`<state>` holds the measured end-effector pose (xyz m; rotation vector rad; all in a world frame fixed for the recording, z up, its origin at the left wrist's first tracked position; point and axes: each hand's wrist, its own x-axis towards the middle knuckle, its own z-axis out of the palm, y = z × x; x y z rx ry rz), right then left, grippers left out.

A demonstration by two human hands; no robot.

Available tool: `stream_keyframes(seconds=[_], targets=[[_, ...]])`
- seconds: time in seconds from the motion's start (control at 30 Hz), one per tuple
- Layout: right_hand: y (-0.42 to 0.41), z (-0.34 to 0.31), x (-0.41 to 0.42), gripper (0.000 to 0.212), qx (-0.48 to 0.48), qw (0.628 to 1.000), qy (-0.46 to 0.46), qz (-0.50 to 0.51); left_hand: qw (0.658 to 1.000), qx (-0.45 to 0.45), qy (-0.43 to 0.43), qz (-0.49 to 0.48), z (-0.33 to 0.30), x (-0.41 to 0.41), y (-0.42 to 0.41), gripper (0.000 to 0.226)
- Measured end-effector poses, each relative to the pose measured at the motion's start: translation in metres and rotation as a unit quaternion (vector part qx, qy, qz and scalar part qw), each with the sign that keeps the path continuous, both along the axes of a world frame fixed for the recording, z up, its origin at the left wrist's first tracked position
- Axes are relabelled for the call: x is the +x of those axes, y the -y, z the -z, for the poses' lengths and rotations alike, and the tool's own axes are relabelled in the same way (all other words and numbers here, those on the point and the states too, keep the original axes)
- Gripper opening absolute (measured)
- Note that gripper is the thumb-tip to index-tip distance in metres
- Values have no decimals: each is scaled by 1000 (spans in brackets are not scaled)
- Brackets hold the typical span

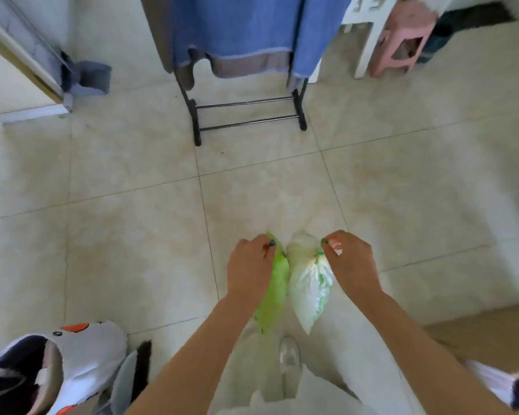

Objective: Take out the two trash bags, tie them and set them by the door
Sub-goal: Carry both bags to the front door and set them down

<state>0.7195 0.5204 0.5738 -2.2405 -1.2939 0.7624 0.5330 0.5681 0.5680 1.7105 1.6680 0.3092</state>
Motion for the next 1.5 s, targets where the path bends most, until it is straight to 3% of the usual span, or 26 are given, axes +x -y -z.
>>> stream_keyframes(seconds=[0.17, 0.37, 0.9, 1.13, 1.37, 1.5], targets=[[4, -8, 52, 9, -4, 989, -10, 145, 992, 33, -3, 119, -3, 64, -24, 20], [0, -22, 124, 11, 18, 971, -8, 240, 981, 40, 39, 188, -6, 157, -63, 18], [-39, -57, 377, 7, 36, 939, -63, 335, 950, 62, 146, 269, -48, 450, -173, 10], [-75, -64, 510, 7, 65, 901, -74, 423, 931, 23, 190, 311, -48, 606, -216, 10], [-119, -87, 663, 8, 76, 860, -69, 499, 883, 35, 185, 430, -63, 781, -266, 12], [-134, -99, 744, 7, 114, 837, -65, 531, 874, -15, 197, 444, -64, 878, -293, 16]])
